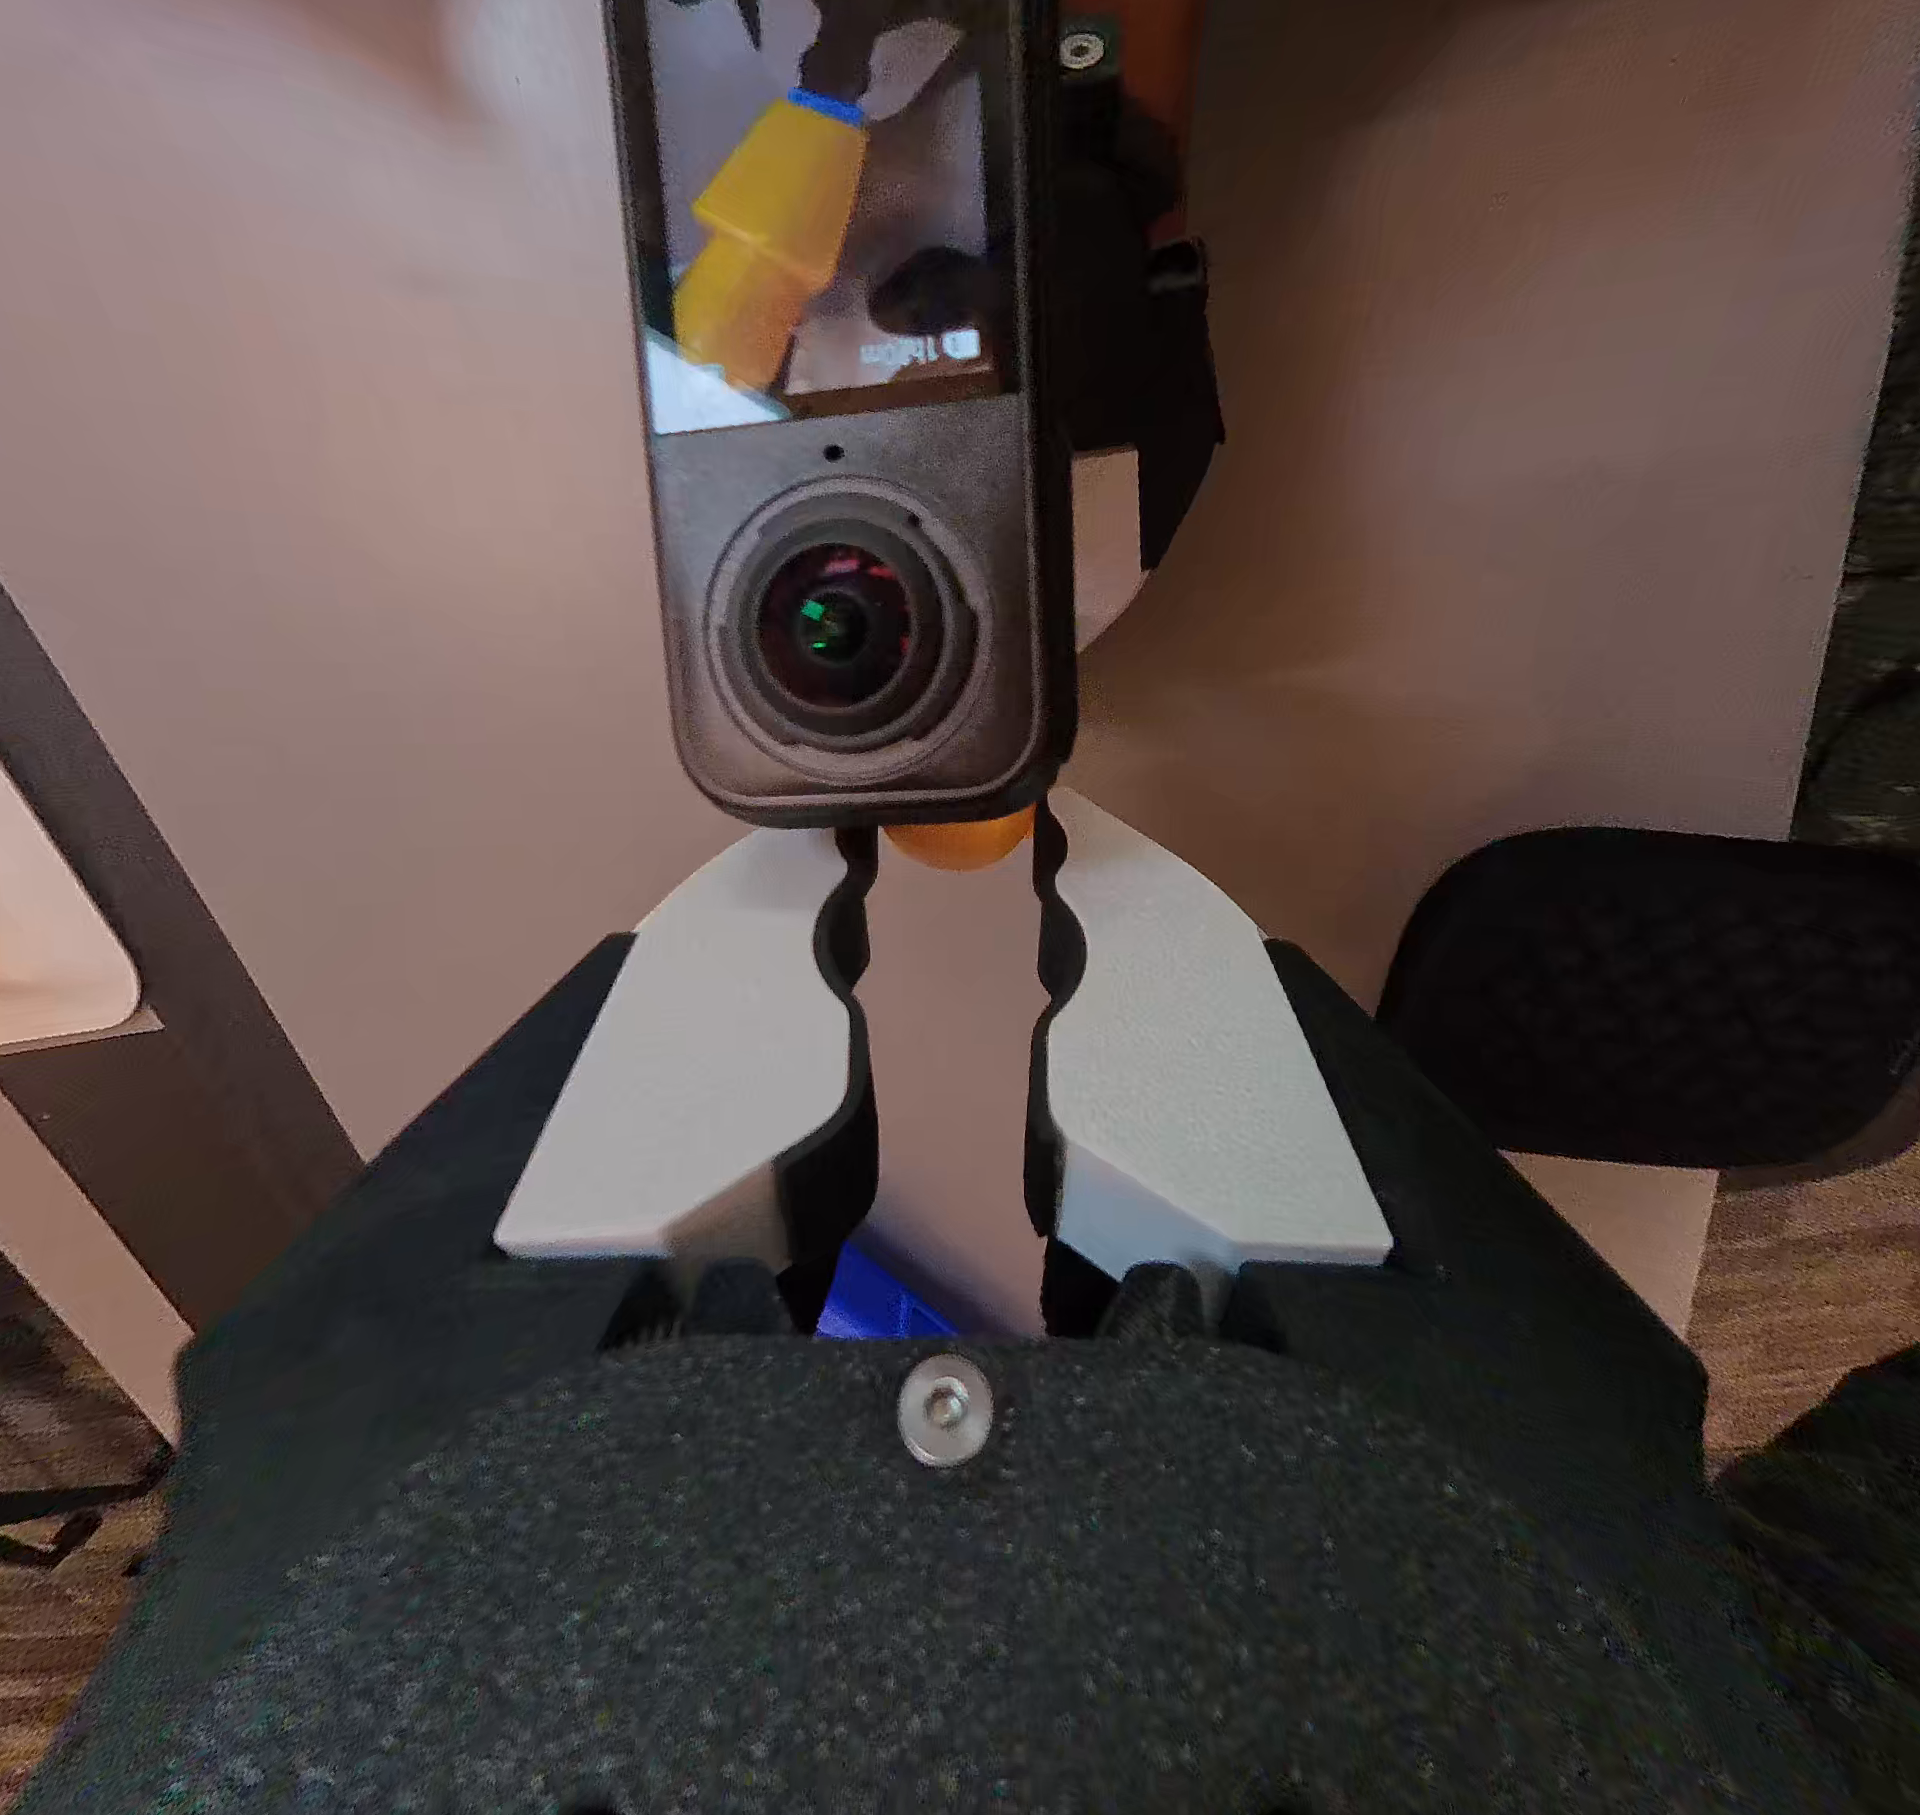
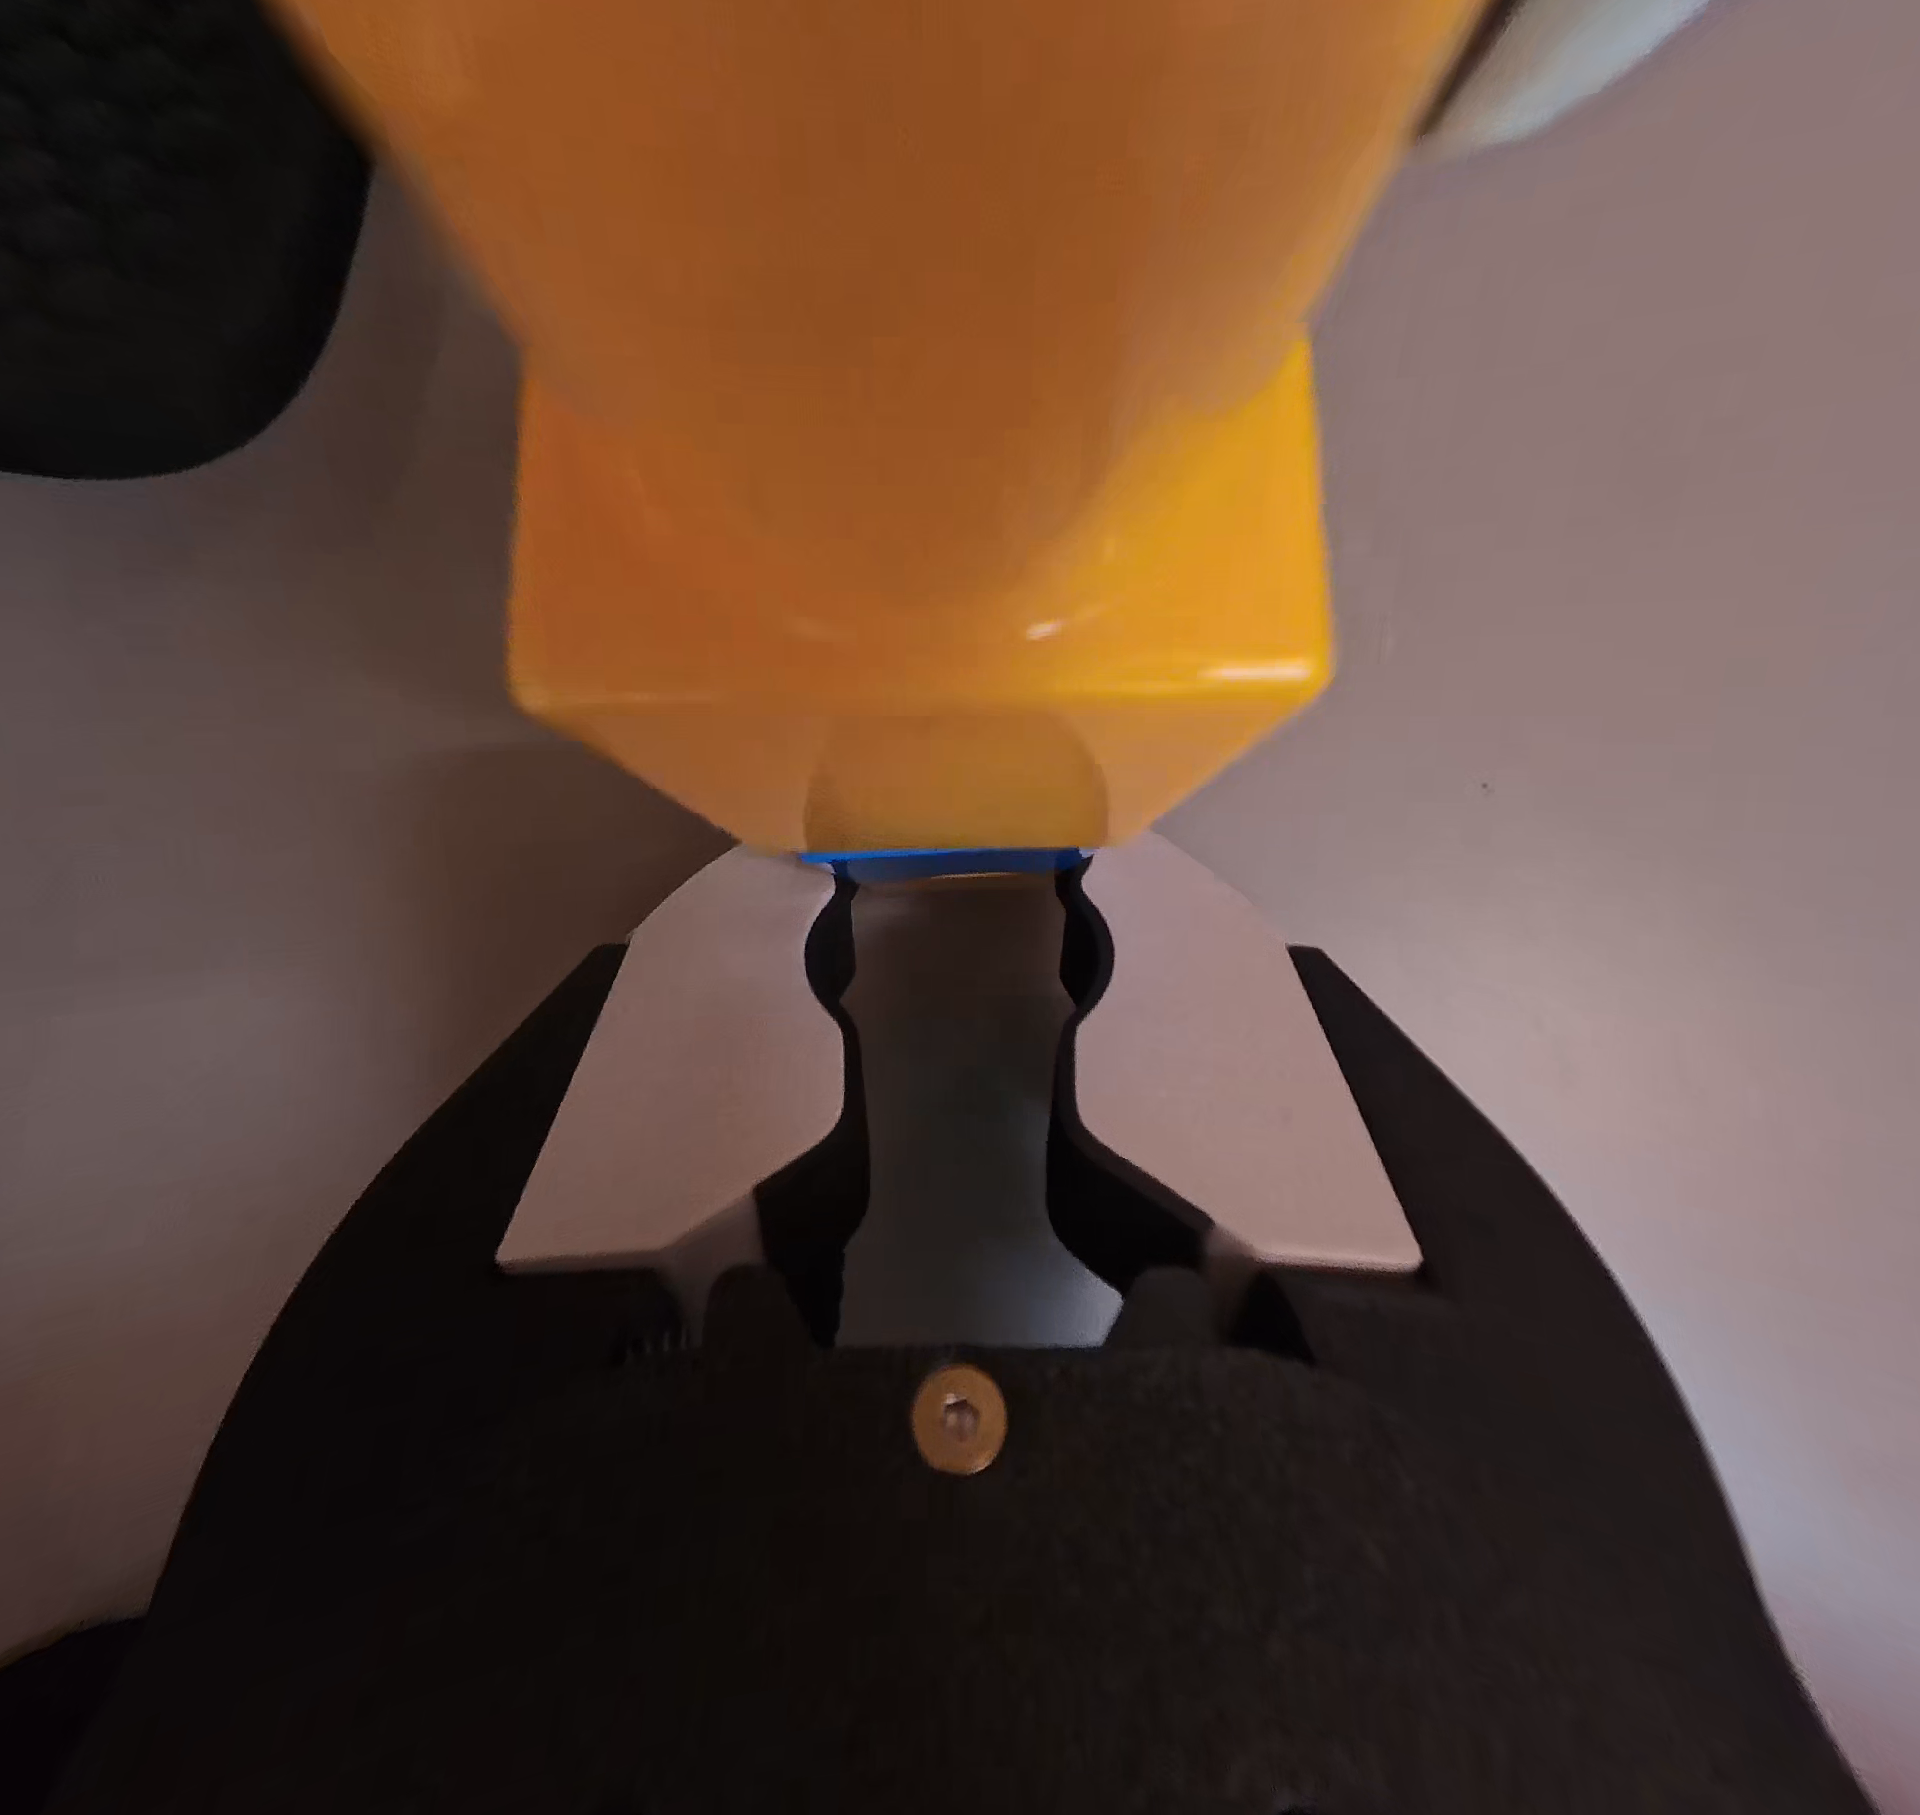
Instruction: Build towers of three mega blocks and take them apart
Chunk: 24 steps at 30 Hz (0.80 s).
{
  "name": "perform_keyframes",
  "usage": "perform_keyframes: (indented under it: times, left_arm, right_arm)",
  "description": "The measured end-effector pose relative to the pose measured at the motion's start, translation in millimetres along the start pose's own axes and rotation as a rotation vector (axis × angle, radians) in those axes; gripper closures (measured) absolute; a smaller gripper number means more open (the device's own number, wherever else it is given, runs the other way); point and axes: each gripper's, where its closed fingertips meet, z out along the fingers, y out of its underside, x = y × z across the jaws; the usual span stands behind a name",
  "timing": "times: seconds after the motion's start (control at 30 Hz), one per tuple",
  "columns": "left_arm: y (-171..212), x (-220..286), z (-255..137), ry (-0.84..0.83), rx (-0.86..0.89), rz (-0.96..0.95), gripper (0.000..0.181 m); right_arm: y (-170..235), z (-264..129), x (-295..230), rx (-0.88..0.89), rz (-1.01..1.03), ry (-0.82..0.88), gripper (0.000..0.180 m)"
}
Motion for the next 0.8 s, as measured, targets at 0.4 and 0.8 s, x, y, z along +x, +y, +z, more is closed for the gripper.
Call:
perform_keyframes:
  times: [0.4, 0.8]
  left_arm:
    - [-19.0, -4.8, -0.7, -0.076, 0.537, -0.120, 0.131]
    - [-15.2, -2.2, 20.1, -0.110, 0.780, -0.102, 0.145]
  right_arm:
    - [-0.7, -1.8, 6.2, 0.080, 0.011, -0.017, 0.143]
    - [-4.8, -0.5, 9.0, 0.167, -0.083, 0.015, 0.144]
